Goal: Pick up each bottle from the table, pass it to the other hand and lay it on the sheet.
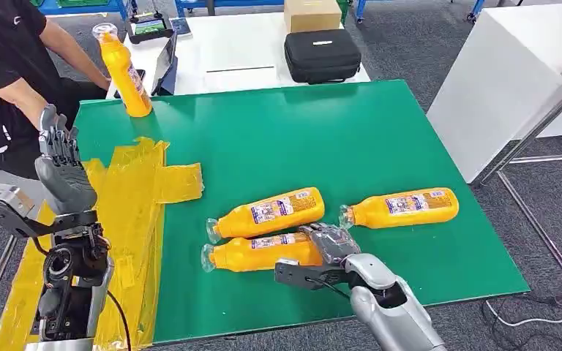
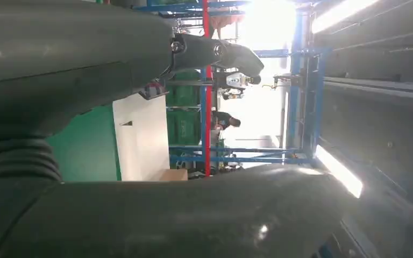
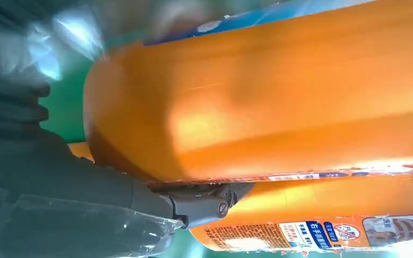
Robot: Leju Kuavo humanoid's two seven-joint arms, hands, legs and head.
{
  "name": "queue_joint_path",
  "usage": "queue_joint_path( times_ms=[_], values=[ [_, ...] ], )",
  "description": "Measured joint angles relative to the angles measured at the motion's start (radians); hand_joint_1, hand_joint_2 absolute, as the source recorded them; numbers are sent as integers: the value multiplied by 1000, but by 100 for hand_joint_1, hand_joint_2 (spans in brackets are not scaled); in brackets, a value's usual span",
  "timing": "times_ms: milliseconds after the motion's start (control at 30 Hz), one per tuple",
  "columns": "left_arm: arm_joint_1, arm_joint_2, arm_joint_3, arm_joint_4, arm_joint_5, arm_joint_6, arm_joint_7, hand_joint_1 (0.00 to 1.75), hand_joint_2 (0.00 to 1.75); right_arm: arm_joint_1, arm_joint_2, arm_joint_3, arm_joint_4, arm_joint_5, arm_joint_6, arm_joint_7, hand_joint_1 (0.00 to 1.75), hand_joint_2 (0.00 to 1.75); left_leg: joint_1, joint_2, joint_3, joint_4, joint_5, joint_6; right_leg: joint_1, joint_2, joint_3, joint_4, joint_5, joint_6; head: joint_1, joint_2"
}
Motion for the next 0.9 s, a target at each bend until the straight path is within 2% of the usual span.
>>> queue_joint_path(
  times_ms=[500,533,633,700,733,767,833,900],
  values=[
    [0,0,0,0,0,0,0,0,0,0,0,0,0,0,0,0,175,175,0,0,0,0,0,0,0,0,0,0,0,0,0,0],
    [0,0,0,0,0,0,0,0,175,0,0,0,0,0,0,0,175,175,0,0,0,0,0,0,0,0,0,0,0,0,0,0],
    [0,0,0,0,8,1,2,0,175,-1,0,0,0,-13,-3,-11,175,175,0,0,0,0,0,0,0,0,4,0,1,1,0,0],
    [14,3,3,0,103,20,23,0,175,26,-10,-40,-71,-154,-38,-128,175,175,-1,-2,-2,0,2,2,0,-1,10,1,1,2,0,0],
    [34,11,10,-2,158,16,22,0,175,75,-35,-87,-158,-318,-1,-251,175,175,-1,-5,-8,0,4,3,-1,-3,8,2,2,3,0,0],
    [51,21,23,-2,188,5,19,0,175,102,-48,-131,-236,-502,41,-318,175,175,-2,-7,-13,0,5,5,-1,-4,2,3,4,5,0,0],
    [76,33,45,-2,198,-8,15,0,175,109,-56,-211,-339,-804,87,-338,175,175,-1,-5,-18,1,6,4,-1,-4,-5,2,5,5,-1,0],
    [82,37,51,-2,198,-14,15,0,175,111,-60,-266,-406,-958,98,-352,175,175,-1,-8,-18,1,6,4,-1,-5,-5,2,3,5,0,0]
  ],
)
